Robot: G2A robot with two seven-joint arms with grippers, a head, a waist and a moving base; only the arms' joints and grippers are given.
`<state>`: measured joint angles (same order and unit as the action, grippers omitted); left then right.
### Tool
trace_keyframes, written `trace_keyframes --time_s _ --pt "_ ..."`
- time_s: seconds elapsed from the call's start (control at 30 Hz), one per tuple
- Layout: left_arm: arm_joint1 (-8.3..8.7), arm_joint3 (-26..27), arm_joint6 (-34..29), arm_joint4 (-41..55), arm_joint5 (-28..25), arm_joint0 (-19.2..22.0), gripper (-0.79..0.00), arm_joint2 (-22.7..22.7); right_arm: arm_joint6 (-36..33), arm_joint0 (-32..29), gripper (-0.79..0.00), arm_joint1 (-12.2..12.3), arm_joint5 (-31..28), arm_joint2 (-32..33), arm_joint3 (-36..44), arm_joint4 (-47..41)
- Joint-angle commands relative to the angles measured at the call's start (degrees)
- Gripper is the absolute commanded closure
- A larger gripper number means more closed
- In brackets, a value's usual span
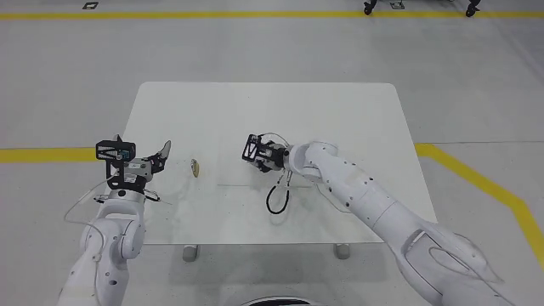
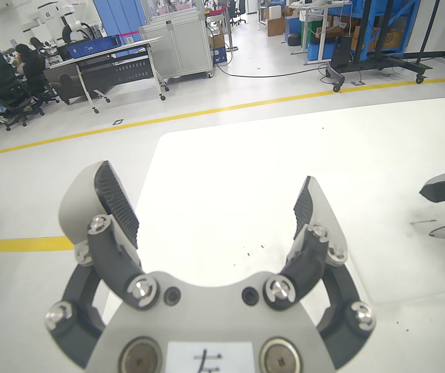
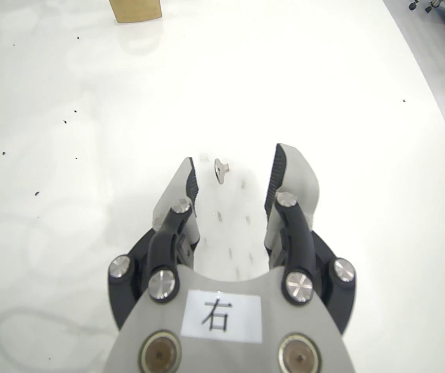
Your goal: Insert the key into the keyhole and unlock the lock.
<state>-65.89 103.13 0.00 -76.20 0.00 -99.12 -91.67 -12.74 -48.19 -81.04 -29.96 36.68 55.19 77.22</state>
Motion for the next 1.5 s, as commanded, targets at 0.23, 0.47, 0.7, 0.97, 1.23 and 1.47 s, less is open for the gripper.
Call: trace_keyframes --time_s 0.23,0.47,0.7,0.97,1.23,1.47 --pt "0.00 0.00 0.00 0.00 0.00 0.00 -0.785 0.00 2.71 1.83 0.000 -1.41 0.05 -1.22 -2.70 1.32" --pt "0.00 0.00 0.00 0.00 0.00 0.00 -0.785 0.00 5.02 -1.86 0.000 1.36 0.91 2.89 5.32 6.24" --pt "0.00 0.00 0.00 0.00 0.00 0.00 -0.785 0.00 11.07 -13.12 0.000 7.42 -5.91 17.08 19.77 4.83" --pt "0.00 0.00 0.00 0.00 0.00 0.00 -0.785 0.00 15.05 -22.08 0.000 12.49 -27.83 35.17 22.24 -10.56" --pt "0.00 0.00 0.00 0.00 0.00 0.00 -0.785 0.00 14.94 -22.66 0.000 12.75 -27.92 36.17 22.51 -10.62" --pt "-0.14 1.42 0.49 2.76 -2.21 -0.17 -0.785 0.30 15.09 -22.67 0.000 12.65 -28.04 35.59 22.62 -11.26"
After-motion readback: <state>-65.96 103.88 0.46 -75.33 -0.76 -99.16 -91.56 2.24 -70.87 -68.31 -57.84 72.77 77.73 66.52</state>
